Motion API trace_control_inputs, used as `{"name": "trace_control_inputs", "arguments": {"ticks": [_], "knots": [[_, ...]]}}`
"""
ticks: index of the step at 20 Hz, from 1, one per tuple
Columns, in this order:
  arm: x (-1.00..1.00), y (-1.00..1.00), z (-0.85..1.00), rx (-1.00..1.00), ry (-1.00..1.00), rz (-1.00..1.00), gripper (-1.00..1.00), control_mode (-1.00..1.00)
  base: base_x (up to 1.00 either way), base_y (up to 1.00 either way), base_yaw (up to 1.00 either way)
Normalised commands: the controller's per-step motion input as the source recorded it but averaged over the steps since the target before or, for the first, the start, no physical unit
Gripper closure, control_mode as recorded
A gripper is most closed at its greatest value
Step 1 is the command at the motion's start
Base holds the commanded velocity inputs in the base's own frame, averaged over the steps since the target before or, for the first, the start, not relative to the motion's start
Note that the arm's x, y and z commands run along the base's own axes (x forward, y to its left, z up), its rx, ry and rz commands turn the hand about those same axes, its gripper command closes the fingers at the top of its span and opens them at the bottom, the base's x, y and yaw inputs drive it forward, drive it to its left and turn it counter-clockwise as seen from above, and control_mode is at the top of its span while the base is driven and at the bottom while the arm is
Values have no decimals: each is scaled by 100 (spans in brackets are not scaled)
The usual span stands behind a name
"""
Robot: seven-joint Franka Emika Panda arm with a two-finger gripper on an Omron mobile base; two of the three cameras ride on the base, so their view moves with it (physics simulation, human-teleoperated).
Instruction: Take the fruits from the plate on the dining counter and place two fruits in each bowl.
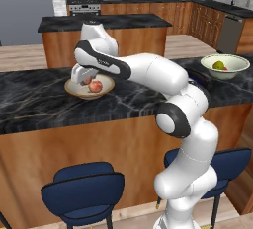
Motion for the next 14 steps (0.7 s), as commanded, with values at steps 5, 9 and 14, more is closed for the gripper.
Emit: {"name": "trace_control_inputs", "arguments": {"ticks": [5, 9, 14], "knots": [[-15, 7, -4, 0, 0, 3, 100, -100, 0, 0, 0], [-1, 1, -12, 0, 1, 0, 100, -100, 0, 0, 0], [0, 0, -13, 0, 3, 0, 100, -100, 0, 0, 0]]}}
